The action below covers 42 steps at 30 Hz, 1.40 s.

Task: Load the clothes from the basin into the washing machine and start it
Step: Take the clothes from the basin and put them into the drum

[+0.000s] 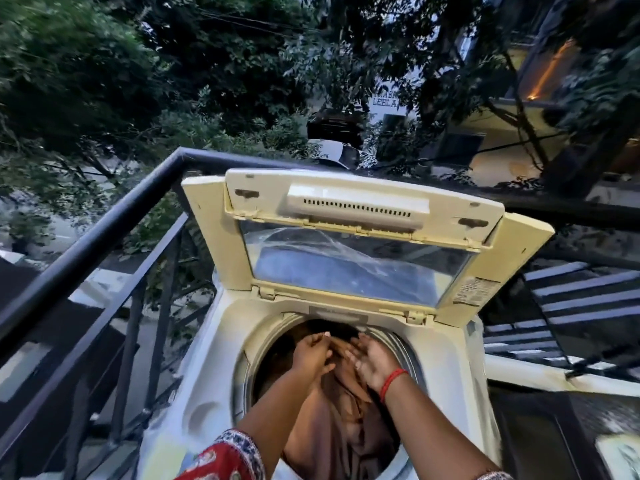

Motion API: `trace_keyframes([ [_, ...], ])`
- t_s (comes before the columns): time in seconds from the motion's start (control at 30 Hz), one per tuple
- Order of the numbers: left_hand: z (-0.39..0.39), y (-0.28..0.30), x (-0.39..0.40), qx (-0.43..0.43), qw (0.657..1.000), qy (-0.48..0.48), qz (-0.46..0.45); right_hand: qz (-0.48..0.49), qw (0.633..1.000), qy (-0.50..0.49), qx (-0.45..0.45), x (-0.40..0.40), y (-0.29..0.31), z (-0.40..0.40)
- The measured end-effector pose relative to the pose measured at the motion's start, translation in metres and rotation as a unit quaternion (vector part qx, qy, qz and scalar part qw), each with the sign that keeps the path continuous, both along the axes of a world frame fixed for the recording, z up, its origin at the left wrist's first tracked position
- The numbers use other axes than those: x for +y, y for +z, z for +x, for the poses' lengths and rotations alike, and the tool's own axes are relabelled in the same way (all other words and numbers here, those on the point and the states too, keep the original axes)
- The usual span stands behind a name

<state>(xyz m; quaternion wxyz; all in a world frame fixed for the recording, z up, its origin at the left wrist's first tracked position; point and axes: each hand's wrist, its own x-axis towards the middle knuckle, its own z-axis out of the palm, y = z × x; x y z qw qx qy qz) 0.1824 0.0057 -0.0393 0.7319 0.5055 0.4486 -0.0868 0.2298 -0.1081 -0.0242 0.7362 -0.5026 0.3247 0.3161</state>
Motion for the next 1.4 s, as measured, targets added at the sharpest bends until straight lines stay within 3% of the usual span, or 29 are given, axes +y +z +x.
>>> trace_keyframes([
  [0.2,0.033,-0.009,0.011,-0.034,0.989,0.07,-0.126,0.066,0.99,-0.119,0.036,0.021,-0.003,0.019],
  [0.5,0.04,-0.015,0.024,-0.049,0.969,0.003,-0.244,0.129,0.958,-0.252,0.037,0.028,-0.011,0.02],
  [1.03,0.001,-0.035,0.02,-0.037,0.985,-0.011,-0.168,0.124,0.966,-0.216,0.07,0.018,-0.029,-0.016],
  [1.4,-0.022,-0.04,0.017,-0.013,0.992,-0.074,-0.105,0.077,0.981,-0.175,0.021,0.004,-0.009,-0.036],
])
